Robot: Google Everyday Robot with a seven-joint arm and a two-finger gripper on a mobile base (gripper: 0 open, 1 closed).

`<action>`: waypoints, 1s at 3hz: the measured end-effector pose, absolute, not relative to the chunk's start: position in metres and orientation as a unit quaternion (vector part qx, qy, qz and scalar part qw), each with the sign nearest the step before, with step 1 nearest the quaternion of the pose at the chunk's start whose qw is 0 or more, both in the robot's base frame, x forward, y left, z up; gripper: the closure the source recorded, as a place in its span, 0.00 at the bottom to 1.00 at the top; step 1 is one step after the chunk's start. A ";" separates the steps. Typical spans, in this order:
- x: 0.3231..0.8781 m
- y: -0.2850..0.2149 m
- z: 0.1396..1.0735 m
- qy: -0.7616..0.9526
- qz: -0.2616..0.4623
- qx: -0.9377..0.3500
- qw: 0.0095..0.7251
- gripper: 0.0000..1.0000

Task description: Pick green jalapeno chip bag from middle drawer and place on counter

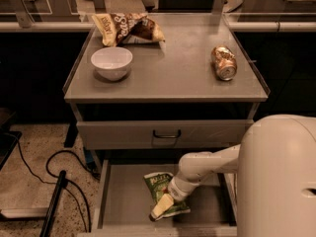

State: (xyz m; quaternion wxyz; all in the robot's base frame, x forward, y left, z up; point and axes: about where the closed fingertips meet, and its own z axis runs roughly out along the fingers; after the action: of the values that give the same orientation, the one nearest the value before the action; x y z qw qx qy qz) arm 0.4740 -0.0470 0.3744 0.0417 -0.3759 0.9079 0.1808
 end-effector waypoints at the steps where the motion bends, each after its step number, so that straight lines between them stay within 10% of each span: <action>1: 0.473 -0.046 0.373 0.907 0.181 -0.377 0.040 0.00; 3: 0.473 -0.046 0.373 0.907 0.181 -0.377 0.040 0.41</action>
Offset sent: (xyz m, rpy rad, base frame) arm -0.0008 0.0009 -0.0015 0.0000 0.0027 0.0031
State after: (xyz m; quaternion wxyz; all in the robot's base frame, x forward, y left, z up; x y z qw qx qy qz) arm 0.4731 -0.0460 0.3728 0.0401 -0.3771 0.9074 0.1813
